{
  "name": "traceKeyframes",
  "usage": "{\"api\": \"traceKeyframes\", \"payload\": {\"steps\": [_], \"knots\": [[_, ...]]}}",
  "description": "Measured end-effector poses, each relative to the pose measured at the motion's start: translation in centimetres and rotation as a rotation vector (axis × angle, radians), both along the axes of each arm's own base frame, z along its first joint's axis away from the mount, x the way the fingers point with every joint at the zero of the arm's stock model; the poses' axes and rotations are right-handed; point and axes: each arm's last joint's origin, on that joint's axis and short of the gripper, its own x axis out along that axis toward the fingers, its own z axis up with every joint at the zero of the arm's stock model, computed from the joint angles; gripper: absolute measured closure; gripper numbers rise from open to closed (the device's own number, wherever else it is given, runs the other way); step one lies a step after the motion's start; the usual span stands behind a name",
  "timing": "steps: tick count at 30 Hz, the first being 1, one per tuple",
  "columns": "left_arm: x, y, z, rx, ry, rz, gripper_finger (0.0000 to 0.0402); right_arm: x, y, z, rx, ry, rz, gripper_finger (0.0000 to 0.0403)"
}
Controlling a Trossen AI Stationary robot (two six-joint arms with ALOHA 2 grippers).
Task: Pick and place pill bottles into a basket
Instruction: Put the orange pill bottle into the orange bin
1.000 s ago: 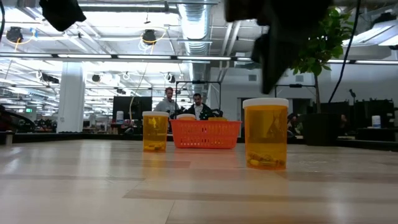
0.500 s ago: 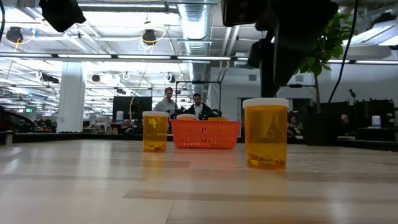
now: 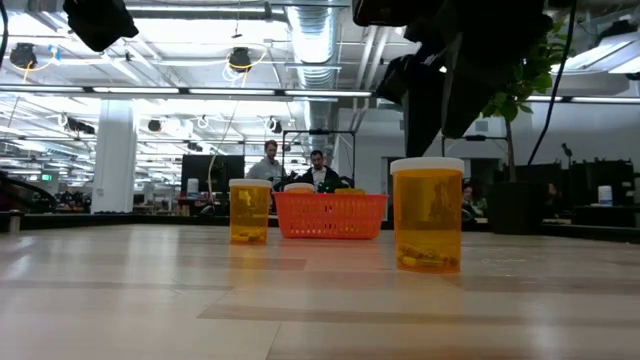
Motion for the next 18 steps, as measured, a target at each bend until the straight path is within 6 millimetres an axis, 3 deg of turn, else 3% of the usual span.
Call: {"api": "traceKeyframes", "payload": {"steps": [7,18], "knots": [[0.00,0.00,0.00,0.000,0.000,0.000,0.0170,-0.12,0.28,0.03,-0.050,-0.031,0.176,0.0164],[0.00,0.00,-0.01,0.002,0.000,-0.002,0.0170,-0.10,0.19,0.04,-0.060,-0.036,0.204,0.0164]]}}
